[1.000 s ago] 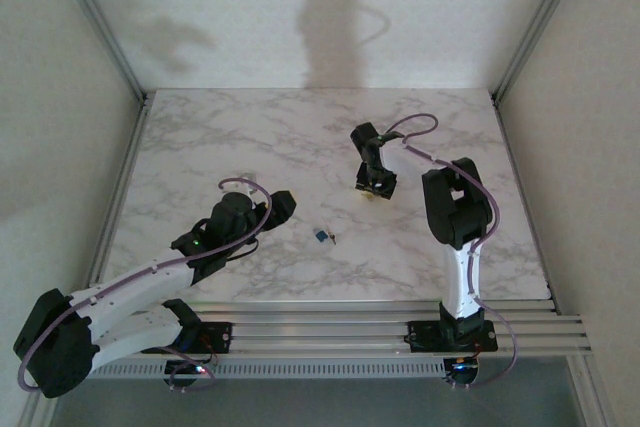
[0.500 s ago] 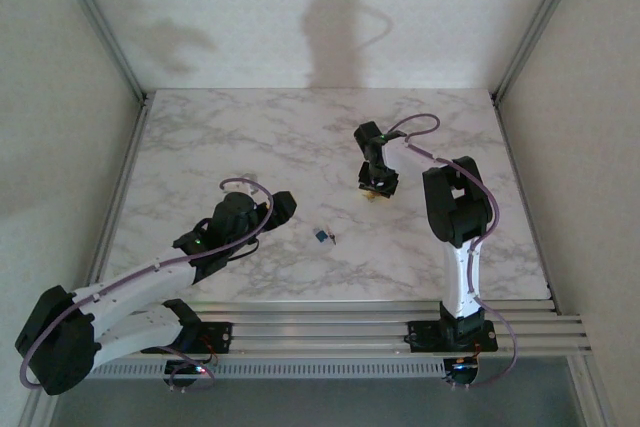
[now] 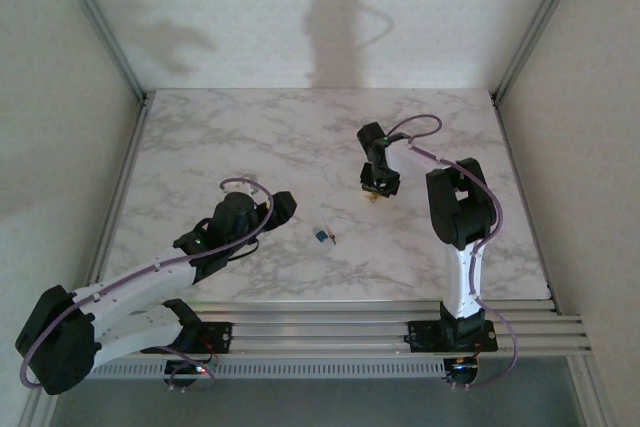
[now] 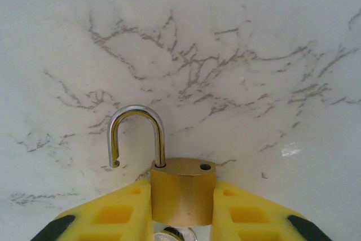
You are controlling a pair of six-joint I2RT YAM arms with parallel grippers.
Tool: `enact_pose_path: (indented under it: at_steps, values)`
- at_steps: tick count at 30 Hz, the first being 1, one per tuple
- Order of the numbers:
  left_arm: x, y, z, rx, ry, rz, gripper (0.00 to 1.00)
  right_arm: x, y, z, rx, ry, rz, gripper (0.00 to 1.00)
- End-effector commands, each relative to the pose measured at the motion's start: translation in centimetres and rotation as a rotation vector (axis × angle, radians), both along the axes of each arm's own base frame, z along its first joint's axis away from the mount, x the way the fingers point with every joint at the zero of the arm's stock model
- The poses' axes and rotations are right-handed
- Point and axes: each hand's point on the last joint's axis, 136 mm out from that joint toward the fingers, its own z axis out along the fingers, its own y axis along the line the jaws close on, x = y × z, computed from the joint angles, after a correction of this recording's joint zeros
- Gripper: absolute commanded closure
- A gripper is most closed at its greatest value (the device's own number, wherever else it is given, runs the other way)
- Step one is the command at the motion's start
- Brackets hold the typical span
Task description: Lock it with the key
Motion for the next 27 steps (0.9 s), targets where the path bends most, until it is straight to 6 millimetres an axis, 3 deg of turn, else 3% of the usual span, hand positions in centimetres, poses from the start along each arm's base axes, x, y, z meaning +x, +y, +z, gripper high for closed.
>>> enact_pose_path:
  at_steps: [1, 15, 27]
  values:
    - [0.0, -0.1, 0.4, -0.009, -0.014, -0.001, 0.18, -0.8, 0.8, -0.9, 0.057, 0.008, 0.037, 0.77]
    - [-0.2, -0.7, 0.1, -0.069, -0.005, -0.008, 0.19, -3.4, 3.9, 1.9, 0.132, -0.085, 0.197, 0.78]
    - [0.4, -1.9, -1.1, -0.102, 0.027, -0.027, 0.22, -6.2, 8.8, 5.1, 0.154, -0.195, 0.436, 0.79]
